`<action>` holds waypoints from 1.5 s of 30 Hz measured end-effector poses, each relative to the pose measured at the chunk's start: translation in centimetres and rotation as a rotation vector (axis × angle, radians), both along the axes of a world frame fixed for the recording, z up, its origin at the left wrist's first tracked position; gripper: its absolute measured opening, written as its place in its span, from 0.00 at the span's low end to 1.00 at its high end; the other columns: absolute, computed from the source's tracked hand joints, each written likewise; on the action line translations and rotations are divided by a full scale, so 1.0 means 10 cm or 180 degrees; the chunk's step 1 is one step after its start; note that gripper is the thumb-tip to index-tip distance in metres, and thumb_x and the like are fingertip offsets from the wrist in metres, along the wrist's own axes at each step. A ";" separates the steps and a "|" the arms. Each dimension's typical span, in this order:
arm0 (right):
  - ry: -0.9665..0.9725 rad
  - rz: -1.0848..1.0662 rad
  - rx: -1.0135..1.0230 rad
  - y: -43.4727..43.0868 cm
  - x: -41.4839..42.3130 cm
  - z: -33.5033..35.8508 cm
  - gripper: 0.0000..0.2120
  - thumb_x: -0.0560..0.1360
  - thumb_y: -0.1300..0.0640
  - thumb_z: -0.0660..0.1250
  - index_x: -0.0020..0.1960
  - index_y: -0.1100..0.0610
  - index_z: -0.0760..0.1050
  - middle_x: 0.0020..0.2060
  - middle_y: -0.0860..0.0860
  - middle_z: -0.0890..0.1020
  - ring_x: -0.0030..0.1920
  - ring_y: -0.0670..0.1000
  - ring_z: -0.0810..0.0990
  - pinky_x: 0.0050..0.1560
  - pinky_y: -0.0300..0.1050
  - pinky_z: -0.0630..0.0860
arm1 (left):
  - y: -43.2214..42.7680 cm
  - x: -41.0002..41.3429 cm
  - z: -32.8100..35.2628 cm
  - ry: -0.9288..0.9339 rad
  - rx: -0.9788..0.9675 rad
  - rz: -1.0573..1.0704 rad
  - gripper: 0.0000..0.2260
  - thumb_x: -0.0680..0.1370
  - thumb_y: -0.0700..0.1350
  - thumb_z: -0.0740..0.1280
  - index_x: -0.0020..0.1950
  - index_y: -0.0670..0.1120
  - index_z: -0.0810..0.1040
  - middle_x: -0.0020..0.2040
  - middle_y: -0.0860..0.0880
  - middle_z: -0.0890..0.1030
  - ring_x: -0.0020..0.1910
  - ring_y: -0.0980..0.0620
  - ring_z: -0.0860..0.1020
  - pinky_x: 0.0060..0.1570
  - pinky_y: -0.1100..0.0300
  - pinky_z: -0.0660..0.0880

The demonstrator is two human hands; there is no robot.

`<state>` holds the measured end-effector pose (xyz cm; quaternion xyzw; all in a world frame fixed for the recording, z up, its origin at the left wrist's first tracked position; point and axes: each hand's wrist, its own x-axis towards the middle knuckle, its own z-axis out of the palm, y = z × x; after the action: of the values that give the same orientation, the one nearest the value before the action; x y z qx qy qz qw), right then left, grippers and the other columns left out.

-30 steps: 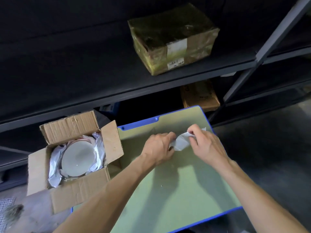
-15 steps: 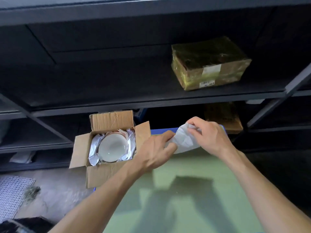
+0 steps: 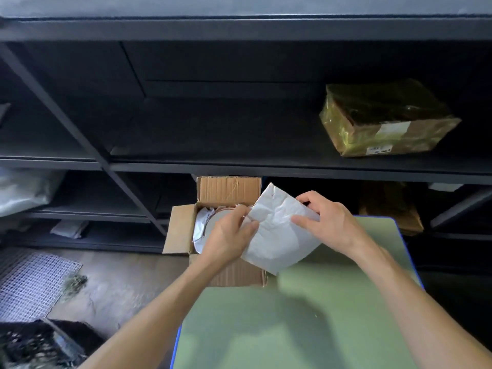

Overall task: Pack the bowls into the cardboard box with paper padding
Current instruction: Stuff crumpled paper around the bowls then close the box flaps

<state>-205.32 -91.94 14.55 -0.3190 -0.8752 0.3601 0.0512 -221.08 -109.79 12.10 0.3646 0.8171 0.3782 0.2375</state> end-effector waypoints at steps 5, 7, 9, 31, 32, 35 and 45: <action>-0.0045 -0.0070 -0.0269 -0.18 -0.31 0.00 0.13 0.73 0.51 0.72 0.55 0.40 0.75 0.47 0.39 0.81 0.49 0.42 0.80 0.49 0.46 0.79 | -0.32 -0.38 -0.05 -0.0222 0.0025 0.0346 0.03 0.80 0.49 0.65 0.48 0.50 0.76 0.43 0.53 0.79 0.39 0.57 0.78 0.35 0.64 0.77; -0.0041 -0.0102 -0.0140 -0.26 -0.46 -0.04 0.10 0.76 0.54 0.69 0.55 0.44 0.76 0.49 0.40 0.80 0.51 0.44 0.79 0.45 0.40 0.75 | -0.43 -0.50 -0.08 -0.0077 -0.0137 0.0389 0.03 0.80 0.49 0.66 0.50 0.50 0.76 0.42 0.54 0.77 0.36 0.58 0.75 0.31 0.71 0.70; -0.0112 -0.0092 0.0119 -0.34 -0.62 -0.09 0.08 0.79 0.55 0.65 0.57 0.46 0.76 0.52 0.41 0.79 0.53 0.46 0.77 0.43 0.36 0.70 | -0.52 -0.59 -0.13 -0.0126 -0.0150 0.0335 0.05 0.79 0.49 0.66 0.52 0.50 0.76 0.43 0.52 0.78 0.39 0.55 0.76 0.32 0.68 0.70; 0.0031 -0.0426 0.0885 -0.54 -1.25 -0.63 0.13 0.78 0.67 0.60 0.53 0.52 0.78 0.53 0.45 0.73 0.49 0.49 0.76 0.47 0.51 0.78 | -0.73 -1.05 -0.44 0.1991 -0.0972 -0.1099 0.11 0.72 0.55 0.68 0.51 0.51 0.76 0.50 0.54 0.71 0.50 0.52 0.65 0.47 0.61 0.60; 0.0058 -0.0453 0.0907 -0.54 -1.26 -0.64 0.13 0.78 0.68 0.61 0.54 0.53 0.78 0.53 0.45 0.73 0.49 0.49 0.76 0.47 0.51 0.78 | -0.72 -1.05 -0.44 0.2049 -0.1023 -0.1111 0.11 0.73 0.54 0.67 0.52 0.51 0.76 0.52 0.53 0.71 0.51 0.51 0.65 0.48 0.60 0.61; 0.0163 -0.0553 0.0924 -0.52 -1.26 -0.64 0.14 0.77 0.69 0.61 0.54 0.54 0.78 0.54 0.46 0.73 0.50 0.50 0.77 0.48 0.50 0.78 | -0.66 -1.05 -0.42 0.2322 -0.1272 -0.1190 0.12 0.73 0.50 0.66 0.56 0.50 0.75 0.57 0.51 0.69 0.55 0.48 0.65 0.56 0.57 0.67; 0.0185 -0.0493 0.1007 -0.57 -1.23 -0.73 0.11 0.79 0.65 0.61 0.55 0.52 0.77 0.55 0.45 0.73 0.45 0.49 0.78 0.43 0.51 0.80 | -0.65 -1.13 -0.33 0.1606 -0.1237 -0.1205 0.15 0.72 0.54 0.67 0.54 0.48 0.73 0.58 0.53 0.73 0.53 0.48 0.66 0.52 0.56 0.69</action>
<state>-217.64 -97.68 7.28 -0.3629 -0.8919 0.2220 0.1537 -232.35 -116.33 8.84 0.5392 0.8246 0.0636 0.1590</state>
